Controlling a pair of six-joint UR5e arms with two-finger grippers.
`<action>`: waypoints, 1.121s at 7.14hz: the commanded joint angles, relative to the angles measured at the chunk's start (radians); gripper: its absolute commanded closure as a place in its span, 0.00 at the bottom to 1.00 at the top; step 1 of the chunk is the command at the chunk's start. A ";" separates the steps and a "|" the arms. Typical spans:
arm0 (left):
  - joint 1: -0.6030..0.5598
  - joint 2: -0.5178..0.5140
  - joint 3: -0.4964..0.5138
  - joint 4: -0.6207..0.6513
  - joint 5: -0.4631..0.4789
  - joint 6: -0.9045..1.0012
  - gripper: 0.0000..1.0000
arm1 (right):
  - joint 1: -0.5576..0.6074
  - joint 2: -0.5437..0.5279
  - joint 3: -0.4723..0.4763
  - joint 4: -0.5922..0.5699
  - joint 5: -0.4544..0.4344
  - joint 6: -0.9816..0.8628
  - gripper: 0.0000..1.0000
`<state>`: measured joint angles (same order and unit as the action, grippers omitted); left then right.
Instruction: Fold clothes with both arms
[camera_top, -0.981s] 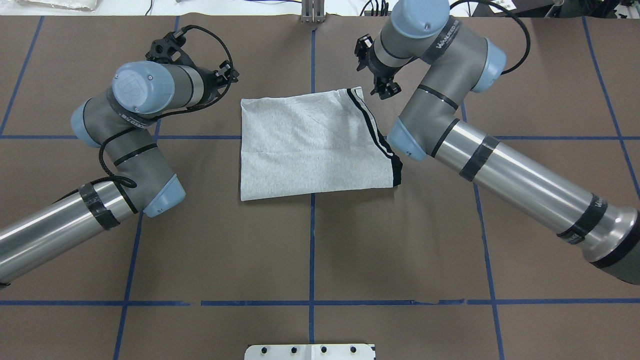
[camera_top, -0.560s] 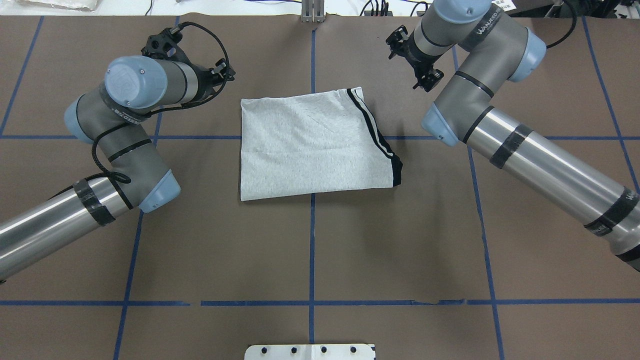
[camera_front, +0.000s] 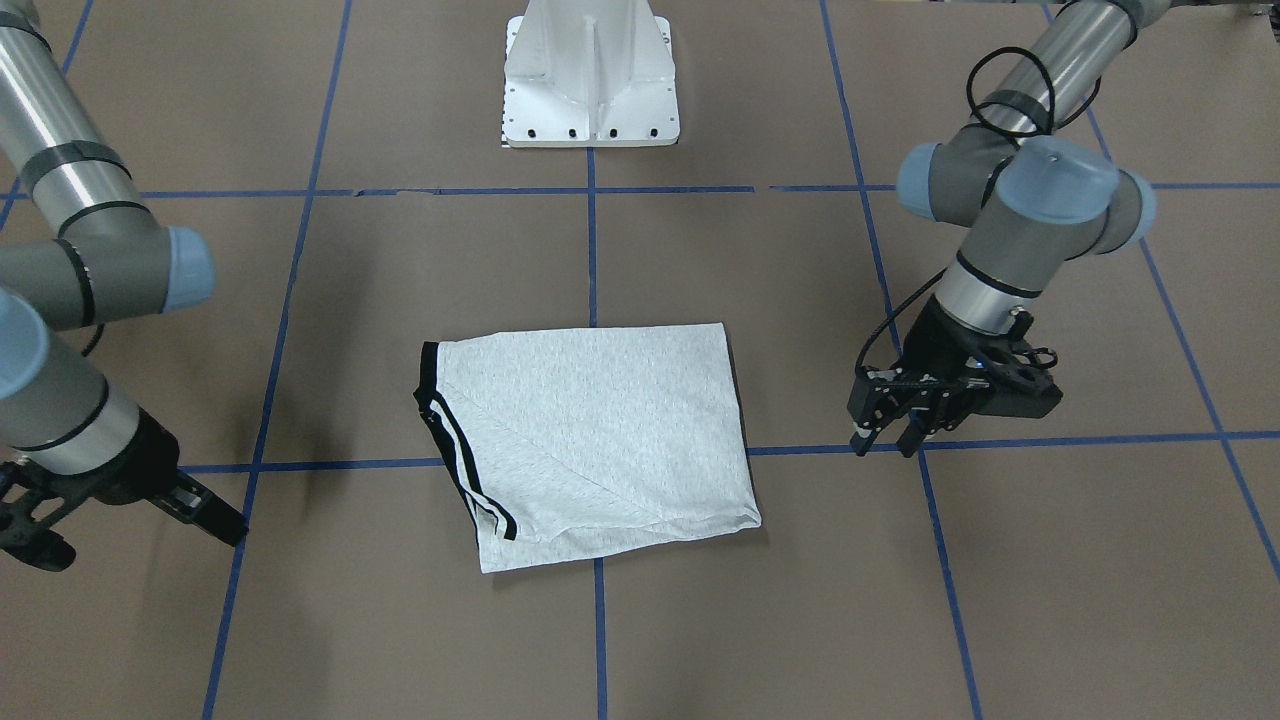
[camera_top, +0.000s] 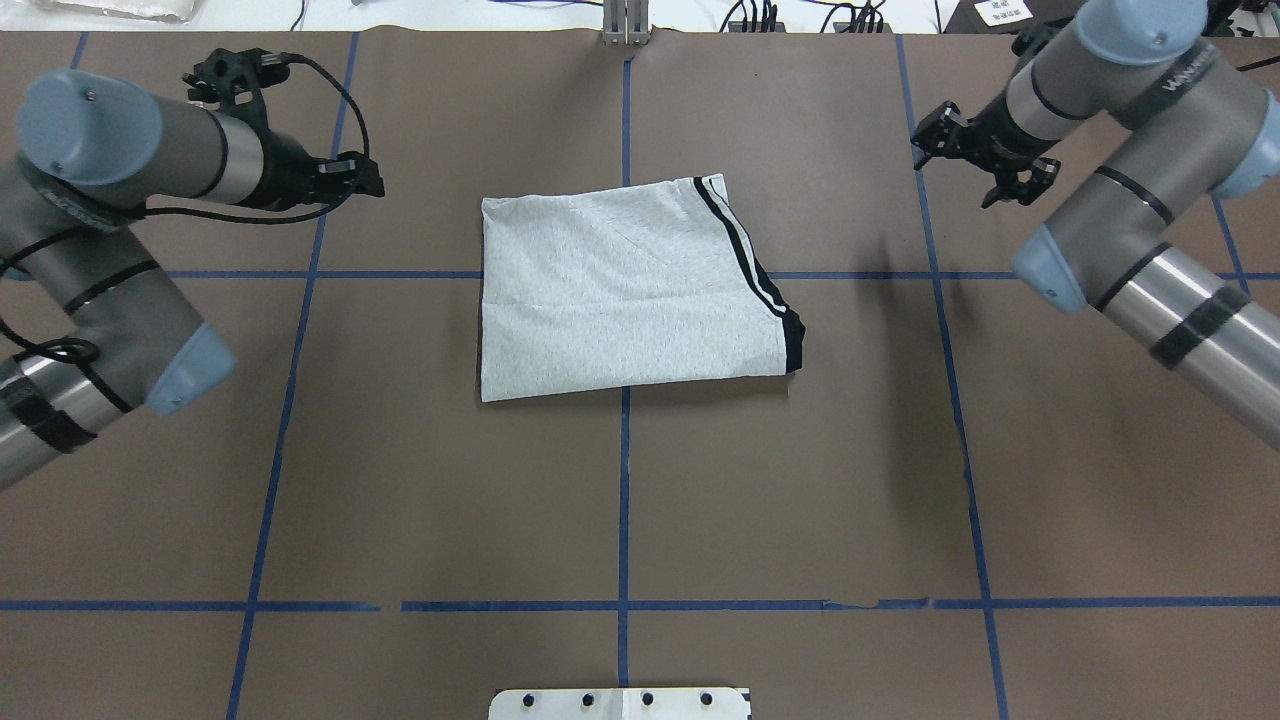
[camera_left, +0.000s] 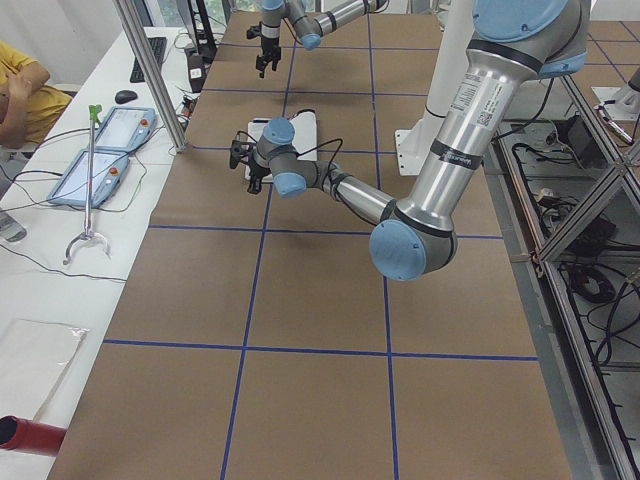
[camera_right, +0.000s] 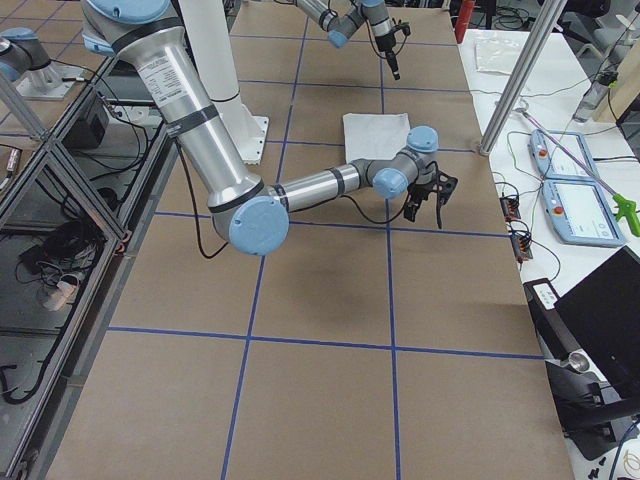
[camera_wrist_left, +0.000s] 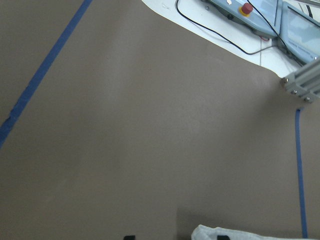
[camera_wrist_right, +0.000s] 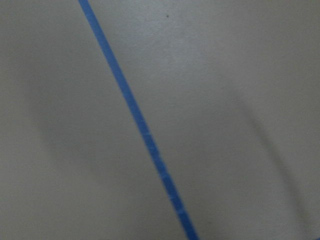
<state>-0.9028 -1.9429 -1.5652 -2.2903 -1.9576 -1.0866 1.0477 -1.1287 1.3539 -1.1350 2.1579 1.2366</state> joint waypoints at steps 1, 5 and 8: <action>-0.082 0.184 -0.146 0.011 -0.151 0.242 0.28 | 0.201 -0.237 0.114 -0.006 0.209 -0.470 0.00; -0.345 0.380 -0.184 0.197 -0.241 0.859 0.00 | 0.318 -0.419 0.126 -0.023 0.221 -0.846 0.00; -0.528 0.360 -0.158 0.456 -0.242 1.186 0.00 | 0.409 -0.419 0.131 -0.197 0.208 -1.113 0.00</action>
<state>-1.3780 -1.5822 -1.7336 -1.9043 -2.1978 0.0134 1.4114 -1.5502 1.4806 -1.2525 2.3711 0.2302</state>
